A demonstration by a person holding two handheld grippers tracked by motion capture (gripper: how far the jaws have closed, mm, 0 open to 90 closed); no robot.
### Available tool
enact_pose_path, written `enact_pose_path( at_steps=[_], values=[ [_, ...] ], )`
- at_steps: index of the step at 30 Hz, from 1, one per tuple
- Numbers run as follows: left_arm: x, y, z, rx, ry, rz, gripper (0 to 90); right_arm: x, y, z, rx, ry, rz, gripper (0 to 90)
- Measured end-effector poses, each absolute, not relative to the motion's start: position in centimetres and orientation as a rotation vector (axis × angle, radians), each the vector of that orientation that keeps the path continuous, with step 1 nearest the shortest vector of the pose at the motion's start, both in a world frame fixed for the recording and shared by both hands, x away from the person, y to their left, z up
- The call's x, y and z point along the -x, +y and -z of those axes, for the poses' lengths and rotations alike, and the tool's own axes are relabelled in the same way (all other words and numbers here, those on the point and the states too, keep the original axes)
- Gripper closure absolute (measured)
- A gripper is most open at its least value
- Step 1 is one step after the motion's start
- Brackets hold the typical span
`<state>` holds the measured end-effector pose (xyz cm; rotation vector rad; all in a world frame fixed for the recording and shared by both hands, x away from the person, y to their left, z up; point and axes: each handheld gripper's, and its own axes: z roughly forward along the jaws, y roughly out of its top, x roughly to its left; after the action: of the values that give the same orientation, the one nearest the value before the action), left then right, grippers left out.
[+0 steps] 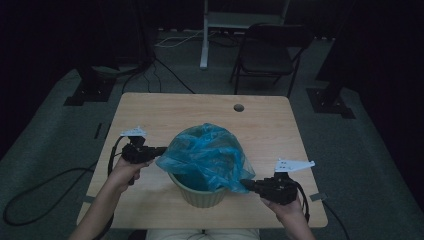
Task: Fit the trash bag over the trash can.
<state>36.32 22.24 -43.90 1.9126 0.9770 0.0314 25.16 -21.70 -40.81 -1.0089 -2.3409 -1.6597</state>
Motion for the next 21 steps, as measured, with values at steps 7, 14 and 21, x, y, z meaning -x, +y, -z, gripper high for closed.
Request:
enact_pose_path(
  at_steps=[7, 14, 21],
  values=[
    [-36.3, 22.1, 44.3, -1.902, 0.973, -0.02, 90.0, -27.5, -21.7, 47.3, 1.246, -2.342, 1.481, 90.0],
    [-36.1, 22.0, 44.1, -1.879, 0.959, -0.019, 90.0, -28.6, -22.1, 47.8, 1.293, -2.277, 1.511, 80.2],
    [-35.8, 22.2, 43.5, -1.871, 0.955, -0.035, 90.0, -26.8, -23.9, 41.7, 1.221, -2.308, 1.72, 62.9]
  ],
)
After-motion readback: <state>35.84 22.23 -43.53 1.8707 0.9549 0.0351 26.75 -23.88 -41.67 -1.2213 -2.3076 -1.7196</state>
